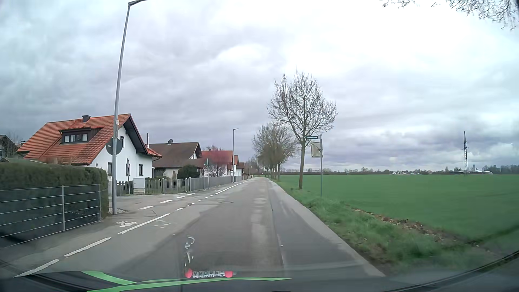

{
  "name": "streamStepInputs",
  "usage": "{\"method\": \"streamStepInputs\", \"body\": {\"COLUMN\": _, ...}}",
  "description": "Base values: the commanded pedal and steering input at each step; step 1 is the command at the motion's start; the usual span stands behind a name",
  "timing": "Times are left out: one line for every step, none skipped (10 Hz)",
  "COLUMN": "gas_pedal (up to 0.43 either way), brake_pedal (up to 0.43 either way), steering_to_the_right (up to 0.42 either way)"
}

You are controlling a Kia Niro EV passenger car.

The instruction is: Follow the waypoints while adhering to traffic rules and regulations

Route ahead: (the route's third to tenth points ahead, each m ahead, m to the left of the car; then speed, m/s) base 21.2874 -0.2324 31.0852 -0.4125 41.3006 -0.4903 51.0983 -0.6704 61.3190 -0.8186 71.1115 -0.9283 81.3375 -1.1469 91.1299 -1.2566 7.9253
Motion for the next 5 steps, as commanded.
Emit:
{"method": "streamStepInputs", "body": {"gas_pedal": 0.189, "brake_pedal": 0.0, "steering_to_the_right": 0.003}}
{"method": "streamStepInputs", "body": {"gas_pedal": 0.189, "brake_pedal": 0.0, "steering_to_the_right": 0.003}}
{"method": "streamStepInputs", "body": {"gas_pedal": 0.189, "brake_pedal": 0.0, "steering_to_the_right": 0.002}}
{"method": "streamStepInputs", "body": {"gas_pedal": 0.189, "brake_pedal": 0.0, "steering_to_the_right": 0.003}}
{"method": "streamStepInputs", "body": {"gas_pedal": 0.177, "brake_pedal": 0.0, "steering_to_the_right": 0.005}}
